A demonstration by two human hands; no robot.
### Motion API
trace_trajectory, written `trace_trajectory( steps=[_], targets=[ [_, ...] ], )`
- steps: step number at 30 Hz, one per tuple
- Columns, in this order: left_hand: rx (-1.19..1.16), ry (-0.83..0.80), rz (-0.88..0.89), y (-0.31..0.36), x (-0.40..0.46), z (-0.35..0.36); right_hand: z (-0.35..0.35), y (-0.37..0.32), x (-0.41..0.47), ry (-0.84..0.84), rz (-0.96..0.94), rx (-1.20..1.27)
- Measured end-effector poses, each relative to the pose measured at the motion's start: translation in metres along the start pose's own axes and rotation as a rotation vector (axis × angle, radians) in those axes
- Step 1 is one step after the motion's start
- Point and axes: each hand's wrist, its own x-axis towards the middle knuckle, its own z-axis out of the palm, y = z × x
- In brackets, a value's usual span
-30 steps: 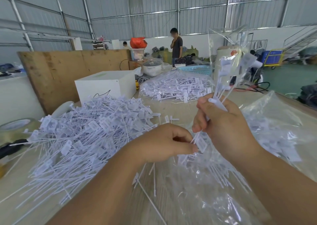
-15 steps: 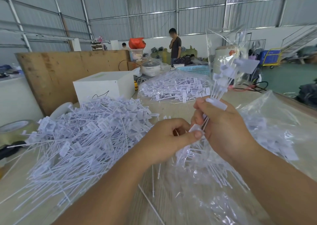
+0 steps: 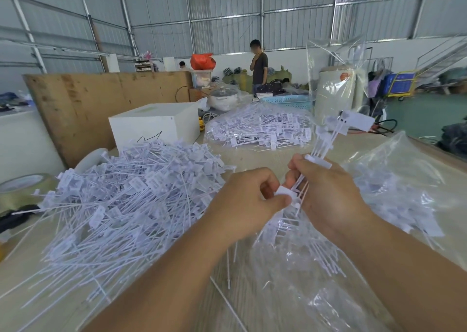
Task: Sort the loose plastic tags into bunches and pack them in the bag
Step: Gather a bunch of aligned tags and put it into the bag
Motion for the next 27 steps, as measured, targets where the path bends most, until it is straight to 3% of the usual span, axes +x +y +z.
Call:
trace_trajectory(
  steps=[3, 11, 15, 21, 27],
  targets=[
    [-0.084, 0.01, 0.001, 0.003, 0.001, -0.007, 0.001, -0.005, -0.001, -0.007, -0.024, 0.016],
    [-0.629, 0.024, -0.195, 0.006, 0.005, -0.024, 0.001, -0.016, -0.005, -0.082, -0.013, 0.086],
    [-0.899, 0.12, -0.282, 0.004, 0.008, -0.028, 0.004, -0.015, -0.007, -0.043, -0.082, 0.081],
    [-0.79, 0.349, -0.387, -0.006, 0.016, -0.034, 0.001, -0.017, -0.005, -0.055, -0.05, 0.227],
    [-0.849, 0.503, -0.616, -0.027, 0.018, -0.055, -0.004, -0.019, -0.002, -0.042, 0.004, 0.266]
  ],
)
